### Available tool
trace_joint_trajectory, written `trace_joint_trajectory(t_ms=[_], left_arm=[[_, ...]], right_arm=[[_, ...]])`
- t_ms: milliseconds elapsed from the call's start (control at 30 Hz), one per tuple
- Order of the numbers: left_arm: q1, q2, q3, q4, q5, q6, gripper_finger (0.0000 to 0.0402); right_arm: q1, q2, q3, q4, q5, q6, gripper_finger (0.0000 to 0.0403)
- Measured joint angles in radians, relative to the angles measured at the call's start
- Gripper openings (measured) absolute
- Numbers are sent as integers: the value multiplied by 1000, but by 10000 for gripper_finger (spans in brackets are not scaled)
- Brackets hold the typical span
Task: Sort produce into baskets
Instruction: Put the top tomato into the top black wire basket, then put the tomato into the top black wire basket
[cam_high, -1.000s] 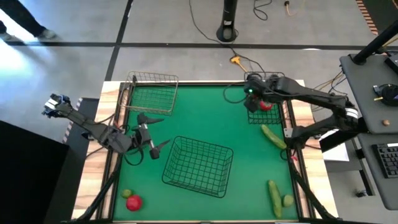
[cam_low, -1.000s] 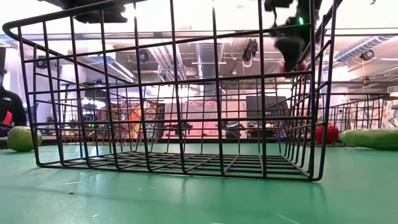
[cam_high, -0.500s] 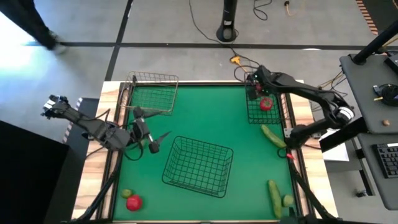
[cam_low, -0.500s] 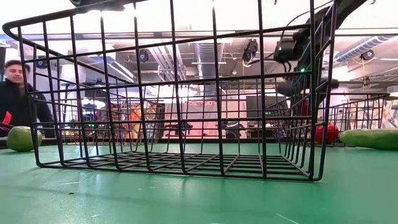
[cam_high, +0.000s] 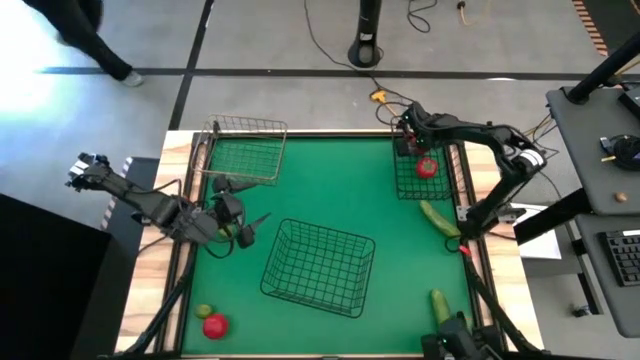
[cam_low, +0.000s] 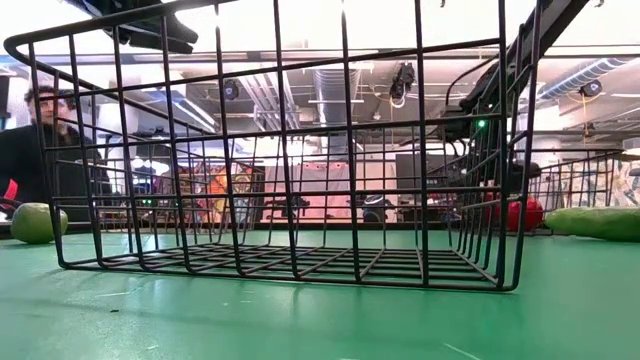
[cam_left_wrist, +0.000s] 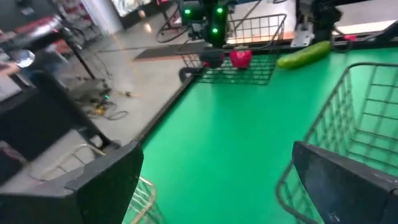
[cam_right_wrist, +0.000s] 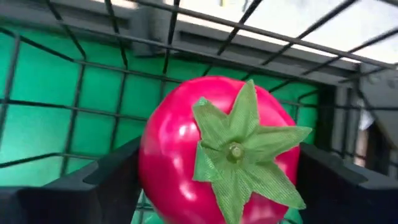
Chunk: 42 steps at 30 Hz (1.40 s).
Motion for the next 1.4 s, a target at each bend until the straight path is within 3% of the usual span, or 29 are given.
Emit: trace_joint_trajectory(t_ms=[233, 433, 667, 867, 1133, 1267, 1400], left_arm=[[0, -21, 0, -2, 154, -31, 394], [6, -44, 0, -1, 154, -38, 394], [40, -61, 0, -8, 154, -76, 394], [86, -88, -1, -7, 176, -86, 394], [200, -166, 16, -5, 456, -20, 394], [208, -166, 16, -7, 588, 47, 394], [208, -137, 16, -6, 633, 30, 394]], right_arm=[[-1, 4, 21, -4, 1, -53, 364], [1, -47, 44, -75, 1, -70, 368], [74, -222, 77, -114, 2, -39, 368], [314, -377, 84, -84, 1, 20, 368], [730, -388, 84, 100, 8, 64, 368], [851, -369, 83, 166, 13, 66, 368], [916, -367, 83, 201, 17, 64, 368]])
